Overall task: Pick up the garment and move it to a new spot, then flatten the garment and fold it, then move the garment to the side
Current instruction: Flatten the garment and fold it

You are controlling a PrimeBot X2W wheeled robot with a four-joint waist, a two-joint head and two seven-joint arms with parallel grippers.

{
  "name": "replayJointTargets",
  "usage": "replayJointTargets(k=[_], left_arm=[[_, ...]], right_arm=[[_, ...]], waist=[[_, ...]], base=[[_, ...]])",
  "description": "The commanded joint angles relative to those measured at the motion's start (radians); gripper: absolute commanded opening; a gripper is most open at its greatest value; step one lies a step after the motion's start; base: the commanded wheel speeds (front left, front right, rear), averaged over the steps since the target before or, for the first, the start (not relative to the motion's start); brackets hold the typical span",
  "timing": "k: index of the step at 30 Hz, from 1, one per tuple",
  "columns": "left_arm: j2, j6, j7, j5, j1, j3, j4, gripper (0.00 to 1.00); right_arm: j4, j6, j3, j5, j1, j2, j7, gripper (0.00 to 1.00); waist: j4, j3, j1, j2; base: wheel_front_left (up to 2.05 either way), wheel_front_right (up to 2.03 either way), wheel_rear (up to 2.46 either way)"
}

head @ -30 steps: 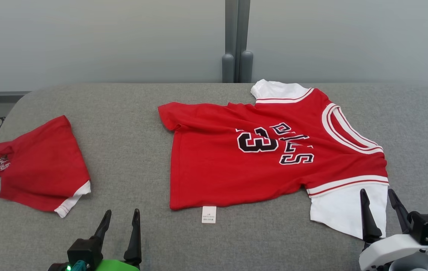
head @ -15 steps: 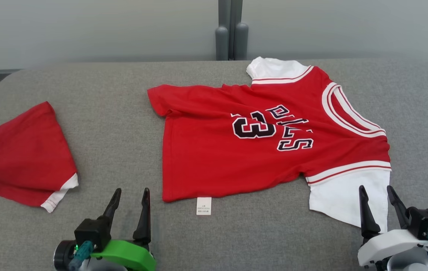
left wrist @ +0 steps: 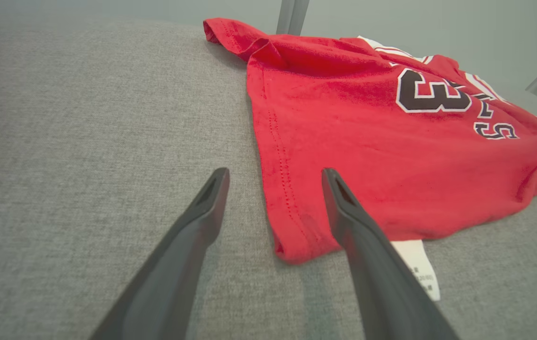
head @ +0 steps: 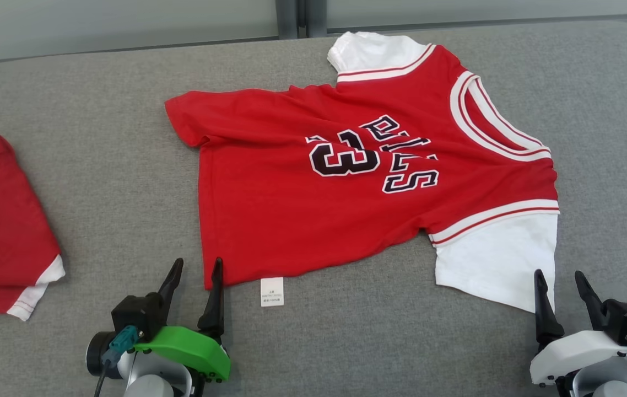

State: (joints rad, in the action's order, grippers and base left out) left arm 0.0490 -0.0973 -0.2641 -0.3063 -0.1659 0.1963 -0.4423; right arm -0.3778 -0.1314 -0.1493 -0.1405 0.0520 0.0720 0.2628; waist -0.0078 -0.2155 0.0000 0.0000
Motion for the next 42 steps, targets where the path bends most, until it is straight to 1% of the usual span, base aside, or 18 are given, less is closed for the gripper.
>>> replayJointTargets(k=[1, 9, 10, 11, 12, 16, 22, 27, 28, 29, 30, 32, 35, 39, 42], left_arm=[[0.003, -0.005, 0.000, -0.007, -0.018, -0.001, -0.013, 1.00], [0.003, 0.005, 0.001, -0.035, -0.011, 0.025, -0.095, 1.00], [0.003, 0.006, 0.001, -0.037, -0.009, 0.030, -0.100, 0.81], [0.003, 0.007, 0.001, -0.039, -0.008, 0.032, -0.102, 0.35], [0.003, 0.006, 0.001, -0.038, -0.009, 0.035, -0.102, 0.00], [0.003, -0.002, 0.001, -0.026, -0.010, 0.046, -0.102, 0.00], [0.003, -0.016, 0.000, -0.020, -0.001, 0.045, -0.084, 0.00], [0.003, -0.024, 0.000, -0.019, 0.014, 0.046, -0.076, 0.00], [0.003, -0.025, 0.000, -0.019, 0.016, 0.046, -0.073, 0.00], [0.003, -0.025, 0.000, -0.019, 0.017, 0.046, -0.072, 0.00], [0.003, -0.026, 0.000, -0.019, 0.020, 0.045, -0.071, 0.00], [0.003, -0.028, 0.000, -0.021, 0.027, 0.044, -0.070, 0.00], [0.003, -0.030, 0.000, -0.023, 0.043, 0.036, -0.069, 0.00], [0.003, -0.031, 0.000, -0.021, 0.073, 0.018, -0.074, 0.00], [0.004, -0.029, 0.000, -0.025, 0.094, -0.013, -0.045, 0.00]], right_arm=[[-0.001, 0.001, -0.004, -0.007, 0.010, 0.004, 0.003, 1.00], [-0.006, 0.001, -0.009, -0.014, 0.010, 0.003, 0.003, 1.00], [-0.008, 0.001, -0.002, -0.013, 0.011, 0.003, 0.003, 1.00], [-0.009, 0.001, 0.003, -0.017, 0.014, 0.002, 0.003, 1.00], [-0.011, 0.001, 0.010, -0.019, 0.015, 0.004, 0.003, 1.00], [-0.024, 0.001, 0.034, -0.032, 0.017, 0.014, 0.003, 1.00], [-0.076, 0.001, 0.075, -0.071, 0.006, 0.024, 0.003, 1.00], [-0.170, 0.001, 0.091, -0.084, 0.006, 0.021, -0.001, 1.00], [-0.207, 0.001, 0.105, -0.088, 0.011, 0.021, -0.006, 0.57], [-0.223, 0.001, 0.112, -0.093, 0.013, 0.022, -0.007, 0.09], [-0.234, 0.001, 0.120, -0.097, 0.015, 0.022, -0.008, 0.00], [-0.246, 0.001, 0.131, -0.104, 0.015, 0.025, -0.008, 0.00], [-0.222, 0.001, 0.125, -0.112, 0.006, 0.039, -0.006, 0.00], [-0.150, 0.001, 0.100, -0.121, -0.012, 0.042, 0.001, 0.00], [-0.063, 0.001, 0.073, -0.122, -0.027, 0.037, 0.002, 0.00]], waist=[[-0.032, -0.030, 0.0000, 0.0000], [-0.043, -0.032, 0.0000, 0.0000], [-0.043, -0.030, 0.0000, 0.0000], [-0.042, -0.029, 0.0000, 0.0000], [-0.042, -0.027, 0.0000, 0.0000], [-0.037, -0.024, 0.0000, 0.0000], [-0.023, -0.009, 0.0000, 0.0000], [-0.009, 0.007, 0.0000, 0.0000], [-0.005, 0.010, 0.0000, 0.0000], [-0.003, 0.012, 0.0000, 0.0000], [-0.001, 0.015, 0.0000, 0.0000], [0.001, 0.024, 0.0000, 0.0000], [0.000, 0.050, 0.0000, 0.0000], [-0.006, 0.098, 0.0000, 0.0000], [-0.005, 0.137, 0.0000, 0.0000]], base=[[0.00, 0.00, 0.00], [0.00, 0.00, 0.00], [0.00, 0.00, 0.00], [0.00, 0.00, 0.00], [0.00, 0.00, 0.00], [0.00, 0.00, 0.00], [0.00, 0.00, 0.00], [0.00, 0.00, 0.00], [0.00, 0.00, 0.00], [0.00, 0.00, 0.00], [0.00, 0.00, 0.00], [0.00, 0.00, 0.00], [0.00, 0.00, 0.00], [0.00, 0.00, 0.00], [0.00, 0.00, 0.00]])
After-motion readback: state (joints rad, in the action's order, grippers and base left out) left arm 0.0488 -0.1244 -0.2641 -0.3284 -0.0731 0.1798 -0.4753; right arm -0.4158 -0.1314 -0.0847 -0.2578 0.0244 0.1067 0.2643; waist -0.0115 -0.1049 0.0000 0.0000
